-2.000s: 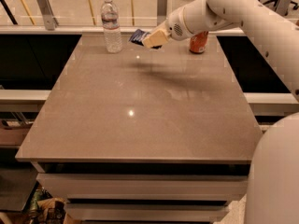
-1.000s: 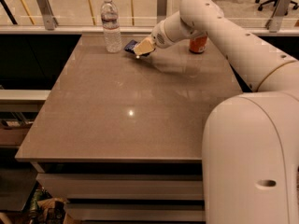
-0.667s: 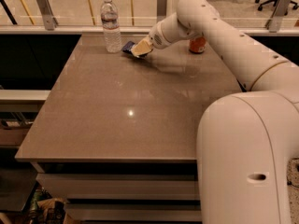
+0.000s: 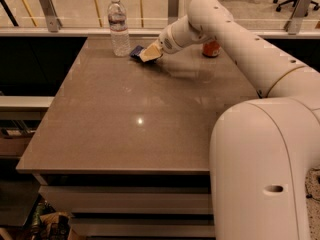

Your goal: Move rxbar blueberry near water bottle

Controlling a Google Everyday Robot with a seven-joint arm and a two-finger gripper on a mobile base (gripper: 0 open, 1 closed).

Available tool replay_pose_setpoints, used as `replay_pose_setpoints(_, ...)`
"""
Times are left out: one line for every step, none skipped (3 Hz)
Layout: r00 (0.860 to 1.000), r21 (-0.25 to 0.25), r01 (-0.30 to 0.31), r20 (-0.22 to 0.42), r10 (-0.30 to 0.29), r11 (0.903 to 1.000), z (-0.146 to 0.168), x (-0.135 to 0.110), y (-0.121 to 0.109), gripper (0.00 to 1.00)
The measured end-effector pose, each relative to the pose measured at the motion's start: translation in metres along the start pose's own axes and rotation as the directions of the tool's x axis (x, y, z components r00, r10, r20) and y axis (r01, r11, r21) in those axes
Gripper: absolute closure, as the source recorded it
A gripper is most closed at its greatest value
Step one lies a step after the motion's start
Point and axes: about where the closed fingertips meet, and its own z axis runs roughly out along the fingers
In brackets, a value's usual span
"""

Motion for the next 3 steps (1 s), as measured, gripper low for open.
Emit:
replay_pose_setpoints(1.0, -0.005, 0.0, -0.002, 0.0, 1.0, 0.0035, 0.0007, 0.0018, 0.36)
replay_pose_setpoints(1.0, -0.01, 0.0, -0.004, 0.0, 1.0, 0.0068, 0.0015, 0.0036, 0.12)
replay_pose_setpoints(1.0, -0.014, 0.0, -0.006, 0.0, 0.9999, 0.01, 0.0023, 0.0053, 0.0)
